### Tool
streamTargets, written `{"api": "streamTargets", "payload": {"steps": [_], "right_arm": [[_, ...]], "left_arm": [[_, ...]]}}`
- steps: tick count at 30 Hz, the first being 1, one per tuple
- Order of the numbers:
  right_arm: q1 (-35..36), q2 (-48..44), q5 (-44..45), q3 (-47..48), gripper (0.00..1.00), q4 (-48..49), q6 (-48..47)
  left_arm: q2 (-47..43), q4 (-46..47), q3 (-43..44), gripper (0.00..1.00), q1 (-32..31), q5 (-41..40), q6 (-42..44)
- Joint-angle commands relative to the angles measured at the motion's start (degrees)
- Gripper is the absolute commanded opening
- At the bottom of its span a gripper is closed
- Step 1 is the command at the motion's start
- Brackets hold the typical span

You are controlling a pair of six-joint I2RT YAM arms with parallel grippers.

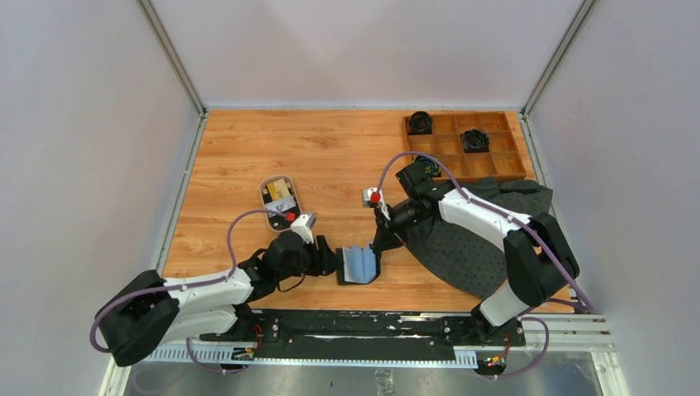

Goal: Put the credit cards into the card holder
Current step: Open the card holder at the center of the board.

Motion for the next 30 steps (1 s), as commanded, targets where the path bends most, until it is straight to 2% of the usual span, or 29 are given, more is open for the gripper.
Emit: {"api": "streamTargets", "payload": {"steps": [1, 4, 8, 14, 20, 23, 30], "right_arm": [[-0.7, 1.1, -0.4, 1.3, 0.02, -2.0, -0.8], [-0.7, 1.5, -0.2, 1.5, 0.02, -2.1, -0.9], [-0.7, 2.2, -0.1, 1.7, 0.02, -2.6, -1.1], [-0.8, 2.8, -1.4, 2.6, 0.03, -2.9, -0.1], [0.2, 4.3, -7.4, 8.5, 0.03, 0.6, 9.0], [1.6, 7.1, -6.3, 10.9, 0.03, 0.5, 9.4], [0.3, 9.5, 0.0, 8.1, 0.03, -1.6, 6.4]], "left_arm": [[-7.1, -6.5, 0.4, 0.5, -0.2, -4.7, 1.0], [-13.1, -13.2, 1.8, 0.51, -0.2, -7.1, 1.9], [-18.7, -15.3, 2.6, 0.54, -0.2, -6.7, 2.2], [-15.8, -15.2, 6.0, 0.6, -0.2, -1.2, 3.1], [-12.4, -15.3, 6.5, 0.6, -0.2, -2.3, 3.8], [-13.0, -15.2, 5.6, 0.6, -0.2, -2.3, 3.3], [-15.7, -14.1, 3.7, 0.65, -0.2, -4.1, 2.5]]}}
